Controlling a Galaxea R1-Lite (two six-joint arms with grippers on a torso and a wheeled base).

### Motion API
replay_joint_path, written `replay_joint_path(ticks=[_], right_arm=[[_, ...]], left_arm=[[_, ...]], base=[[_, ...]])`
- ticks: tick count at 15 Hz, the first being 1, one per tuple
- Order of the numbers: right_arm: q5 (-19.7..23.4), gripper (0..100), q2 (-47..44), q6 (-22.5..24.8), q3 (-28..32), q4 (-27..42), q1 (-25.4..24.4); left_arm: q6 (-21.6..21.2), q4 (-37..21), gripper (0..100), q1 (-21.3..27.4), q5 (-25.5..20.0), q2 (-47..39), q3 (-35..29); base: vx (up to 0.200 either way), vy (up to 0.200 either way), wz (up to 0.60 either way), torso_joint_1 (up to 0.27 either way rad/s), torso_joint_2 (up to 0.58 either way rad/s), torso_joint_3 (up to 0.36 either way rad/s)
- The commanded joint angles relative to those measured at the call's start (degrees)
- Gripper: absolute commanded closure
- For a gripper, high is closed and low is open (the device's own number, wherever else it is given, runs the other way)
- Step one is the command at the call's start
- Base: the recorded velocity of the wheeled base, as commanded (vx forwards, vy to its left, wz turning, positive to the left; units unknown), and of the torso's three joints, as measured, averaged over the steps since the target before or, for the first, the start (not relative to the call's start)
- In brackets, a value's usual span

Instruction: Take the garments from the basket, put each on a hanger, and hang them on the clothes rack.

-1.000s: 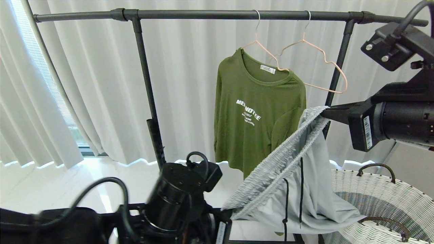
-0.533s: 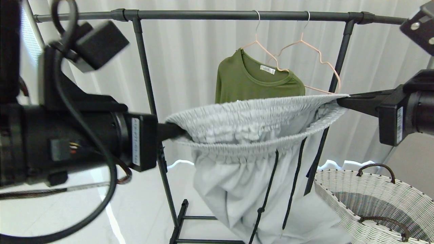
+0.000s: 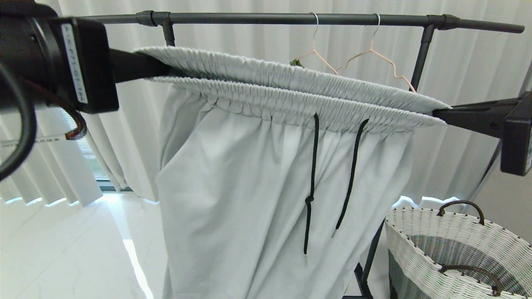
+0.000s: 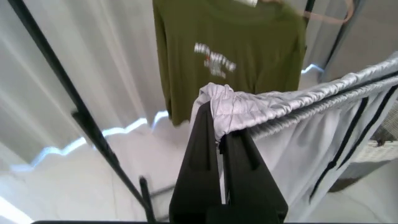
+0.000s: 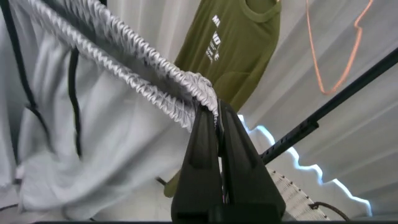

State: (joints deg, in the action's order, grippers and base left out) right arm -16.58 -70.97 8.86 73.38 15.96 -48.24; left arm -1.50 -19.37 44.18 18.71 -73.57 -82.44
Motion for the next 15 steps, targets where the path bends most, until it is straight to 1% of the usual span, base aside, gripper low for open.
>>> replay_joint_path(ticks=[1, 3, 4, 6, 8, 9, 10, 11, 12, 14, 15], right_arm=[[0.0, 100, -0.7, -0.1, 5.1, 2.5, 0.2], [0.1, 100, -2.7, -0.1, 10.6, 4.5, 0.7], [0.0, 100, -3.8, -0.1, 14.6, 7.2, 0.7], [0.0, 100, -4.2, -0.1, 20.8, 15.5, 0.7], [0.0, 100, -3.5, -0.1, 26.8, 26.9, 0.6], [0.1, 100, -3.0, -0.2, 28.4, 30.4, 0.6], [1.6, 100, -2.0, -0.3, 29.5, 35.2, 0.4], [4.7, 100, -0.9, -0.3, 29.2, 37.1, 0.1], [8.8, 100, 0.0, -0.3, 29.0, 38.9, -0.9], [18.2, 100, 1.4, -0.3, 29.1, 42.8, -3.8], [20.5, 100, 1.6, -0.3, 29.0, 43.8, -4.9]], left_arm=[[-1.6, 0.0, 100, 1.3, 0.2, 0.1, -1.8], [-1.7, 0.0, 100, 1.6, 0.3, 0.2, -1.1], [-1.7, 0.0, 100, 1.9, 0.2, 0.2, -1.0], [-1.7, 0.1, 100, 2.1, 0.0, 0.0, -1.0], [-1.4, 0.5, 100, 2.3, -0.2, -0.3, -1.1], [-1.2, 0.7, 100, 3.2, -0.2, -0.6, -1.2], [-1.1, 1.6, 100, 6.1, -0.2, -1.0, -1.2], [-0.9, 2.1, 100, 9.2, -0.2, -1.6, -1.2], [-0.3, 2.8, 100, 11.1, -0.2, -2.4, -1.3], [0.1, 5.4, 100, 11.7, -0.2, -4.4, -1.8], [0.1, 6.1, 100, 11.7, -0.2, -4.9, -2.3]], base=[[0.000, 0.000, 0.00, 0.000, 0.00, 0.000], [0.000, 0.000, 0.00, 0.000, 0.00, 0.000], [0.000, 0.000, 0.00, 0.000, 0.00, 0.000], [0.000, 0.000, 0.00, 0.000, 0.00, 0.000], [0.000, 0.000, 0.00, 0.000, 0.00, 0.000], [0.000, 0.000, 0.00, 0.000, 0.00, 0.000], [0.000, 0.000, 0.00, 0.000, 0.00, 0.000], [0.000, 0.000, 0.00, 0.000, 0.00, 0.000], [0.000, 0.000, 0.00, 0.000, 0.00, 0.000], [0.000, 0.000, 0.00, 0.000, 0.00, 0.000], [0.000, 0.000, 0.00, 0.000, 0.00, 0.000]])
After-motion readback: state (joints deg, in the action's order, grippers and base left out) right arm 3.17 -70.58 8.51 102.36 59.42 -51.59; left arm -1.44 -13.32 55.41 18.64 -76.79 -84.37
